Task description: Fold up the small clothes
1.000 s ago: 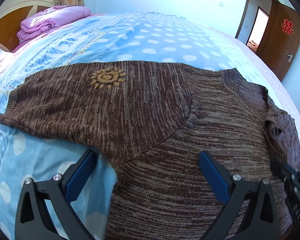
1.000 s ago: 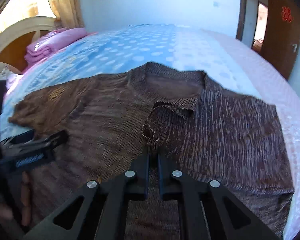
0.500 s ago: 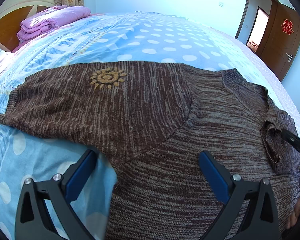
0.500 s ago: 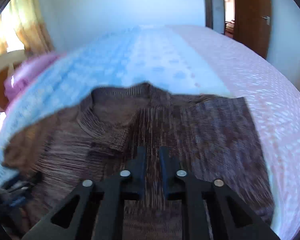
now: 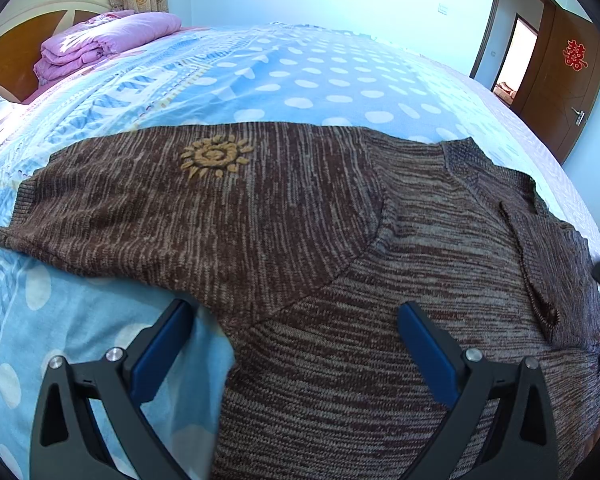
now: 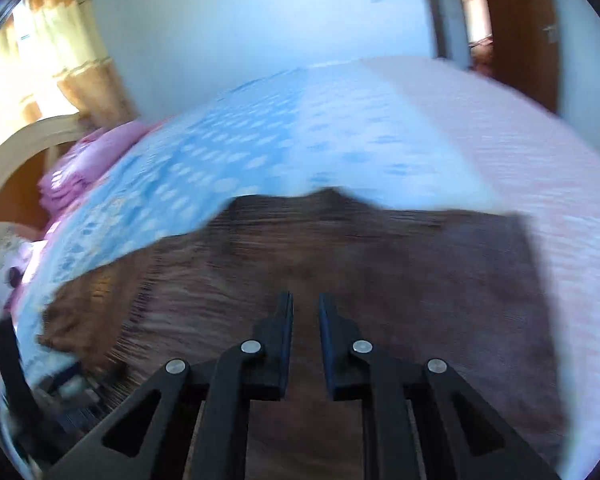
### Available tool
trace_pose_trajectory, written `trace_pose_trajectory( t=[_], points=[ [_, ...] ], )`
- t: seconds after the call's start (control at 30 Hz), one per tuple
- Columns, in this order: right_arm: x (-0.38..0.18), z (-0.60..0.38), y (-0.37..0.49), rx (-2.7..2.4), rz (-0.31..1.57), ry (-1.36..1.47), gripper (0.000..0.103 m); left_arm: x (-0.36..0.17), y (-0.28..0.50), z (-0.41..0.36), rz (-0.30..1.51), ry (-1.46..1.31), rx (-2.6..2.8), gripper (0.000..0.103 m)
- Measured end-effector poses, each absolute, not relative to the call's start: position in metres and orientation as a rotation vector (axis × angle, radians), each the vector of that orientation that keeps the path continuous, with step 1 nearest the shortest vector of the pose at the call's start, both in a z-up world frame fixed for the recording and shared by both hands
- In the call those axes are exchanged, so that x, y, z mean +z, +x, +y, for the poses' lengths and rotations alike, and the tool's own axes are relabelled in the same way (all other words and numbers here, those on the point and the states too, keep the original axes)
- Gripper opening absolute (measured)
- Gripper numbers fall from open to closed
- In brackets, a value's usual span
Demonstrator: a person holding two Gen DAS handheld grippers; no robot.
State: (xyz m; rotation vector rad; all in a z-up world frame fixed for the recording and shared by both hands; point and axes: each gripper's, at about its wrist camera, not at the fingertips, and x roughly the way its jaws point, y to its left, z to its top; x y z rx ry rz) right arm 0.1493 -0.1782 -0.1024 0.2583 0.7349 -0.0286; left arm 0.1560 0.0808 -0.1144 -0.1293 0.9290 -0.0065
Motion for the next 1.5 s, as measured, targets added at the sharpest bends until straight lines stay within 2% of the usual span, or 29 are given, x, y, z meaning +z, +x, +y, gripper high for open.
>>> trace_pose_trajectory(
  t=[0.1, 0.13, 0.17, 0.27, 0.47, 0.6, 0.7, 0.93, 1.03, 1.1, 1.33, 1.37, 1.4, 1.43, 1.47, 1.5],
  points=[
    [-0.119, -0.215, 0.117, -0.180, 0.780, 0.204, 0.014, -0.114, 0.156, 0.081, 0.929, -0.129, -0.006, 0.103],
    [-0.135, -0.228, 0.109, -0.210, 0.838, 0.222, 0.014, -0.114, 0.156, 0.081, 0.930, -0.128, -0.006, 0.103],
    [-0.145, -0.239, 0.097, -0.174, 0.814, 0.281, 0.013, -0.114, 0.156, 0.081, 0.930, -0.127, -0.006, 0.103],
    [-0.144, -0.251, 0.084, -0.160, 0.773, 0.359, 0.013, -0.114, 0.156, 0.081, 0.931, -0.127, -0.006, 0.103],
    [-0.142, -0.226, 0.090, -0.229, 0.783, 0.205, 0.015, -0.113, 0.154, 0.084, 0.930, -0.132, -0.006, 0.103],
    [-0.142, -0.234, 0.086, -0.220, 0.768, 0.231, 0.015, -0.107, 0.140, 0.097, 0.929, -0.148, 0.026, 0.103],
    [-0.143, -0.239, 0.083, -0.207, 0.758, 0.257, 0.015, -0.098, 0.124, 0.130, 0.918, -0.220, 0.074, 0.103],
    [-0.143, -0.237, 0.081, -0.207, 0.757, 0.255, 0.016, -0.069, 0.110, 0.245, 0.745, -0.477, 0.210, 0.102],
    [-0.143, -0.236, 0.081, -0.207, 0.757, 0.255, 0.016, -0.077, 0.126, 0.267, 0.785, -0.537, 0.250, 0.092],
    [-0.143, -0.237, 0.081, -0.208, 0.757, 0.254, 0.016, -0.093, 0.142, 0.276, 0.845, -0.612, 0.241, 0.072],
    [-0.143, -0.236, 0.081, -0.208, 0.758, 0.252, 0.016, -0.105, 0.161, 0.282, 0.806, -0.752, 0.276, 0.070],
    [-0.143, -0.236, 0.081, -0.208, 0.758, 0.253, 0.016, -0.106, 0.163, 0.284, 0.792, -0.771, 0.282, 0.064],
    [-0.143, -0.236, 0.081, -0.209, 0.757, 0.253, 0.016, -0.106, 0.164, 0.286, 0.781, -0.773, 0.289, 0.045],
    [-0.143, -0.236, 0.081, -0.208, 0.756, 0.254, 0.016, -0.107, 0.168, 0.287, 0.782, -0.762, 0.294, 0.029],
    [-0.143, -0.236, 0.081, -0.208, 0.756, 0.254, 0.016, -0.111, 0.171, 0.289, 0.800, -0.758, 0.291, 0.006],
    [-0.143, -0.236, 0.081, -0.207, 0.756, 0.255, 0.016, -0.115, 0.174, 0.291, 0.812, -0.765, 0.291, 0.007]
  ],
)
